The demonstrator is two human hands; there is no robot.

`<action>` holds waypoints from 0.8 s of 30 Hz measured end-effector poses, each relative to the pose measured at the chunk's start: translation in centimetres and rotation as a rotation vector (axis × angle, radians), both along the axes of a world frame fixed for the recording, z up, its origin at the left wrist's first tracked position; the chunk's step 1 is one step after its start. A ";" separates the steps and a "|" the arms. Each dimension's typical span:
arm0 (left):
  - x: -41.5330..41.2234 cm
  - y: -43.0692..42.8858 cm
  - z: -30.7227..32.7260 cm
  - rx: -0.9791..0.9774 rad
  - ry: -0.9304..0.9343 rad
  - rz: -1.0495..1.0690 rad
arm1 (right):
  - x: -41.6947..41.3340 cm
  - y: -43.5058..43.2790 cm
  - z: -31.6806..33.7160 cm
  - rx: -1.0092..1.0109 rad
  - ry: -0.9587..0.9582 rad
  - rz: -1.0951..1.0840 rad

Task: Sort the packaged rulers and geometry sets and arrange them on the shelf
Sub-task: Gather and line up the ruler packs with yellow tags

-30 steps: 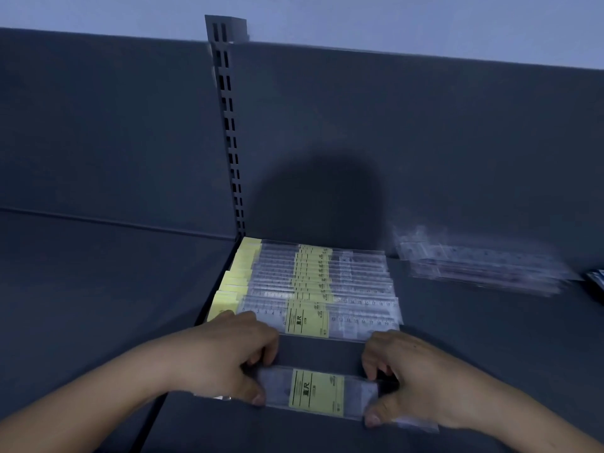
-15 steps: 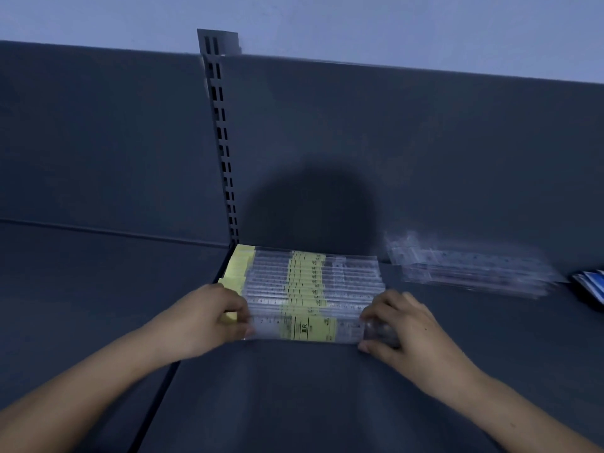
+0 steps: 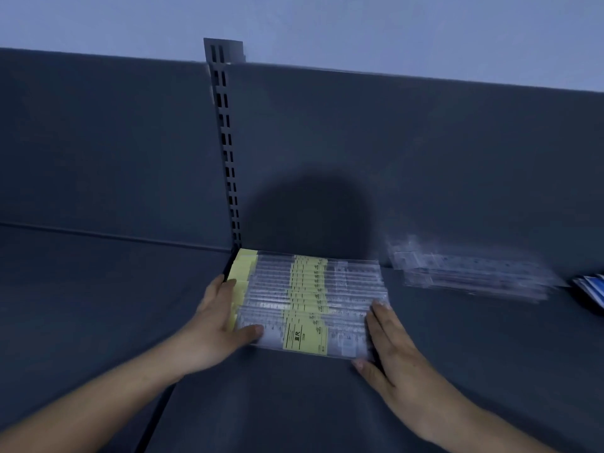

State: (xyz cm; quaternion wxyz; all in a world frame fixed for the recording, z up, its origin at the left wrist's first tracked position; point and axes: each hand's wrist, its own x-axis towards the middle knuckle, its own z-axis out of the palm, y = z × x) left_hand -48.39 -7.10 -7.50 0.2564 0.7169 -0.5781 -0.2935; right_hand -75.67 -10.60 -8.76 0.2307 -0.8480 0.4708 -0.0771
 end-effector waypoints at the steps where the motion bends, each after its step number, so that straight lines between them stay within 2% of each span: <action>1: -0.3 0.0 -0.4 -0.017 0.016 0.009 | 0.3 0.1 -0.1 0.023 -0.049 -0.033; 6: -0.8 -0.9 -0.6 -0.142 0.246 0.234 | 1.5 -2.5 1.5 0.253 -0.591 -0.371; 8: -1.2 -1.1 -0.5 -0.151 0.333 0.280 | 1.9 -3.2 1.3 0.296 -0.718 -0.432; 12: -1.0 -1.4 -0.6 -0.142 0.428 0.332 | 2.5 -3.4 0.3 0.320 -0.801 -0.478; 16: -0.5 -1.8 0.0 -0.099 0.522 0.370 | 1.8 -4.7 1.5 0.454 -0.928 -0.548; 20: -0.2 -3.0 1.4 -0.054 0.640 0.420 | 1.6 -5.9 2.8 0.506 -0.894 -0.491; 24: 1.0 -4.4 1.8 -0.009 0.664 0.395 | 1.2 -7.4 2.9 0.529 -0.854 -0.540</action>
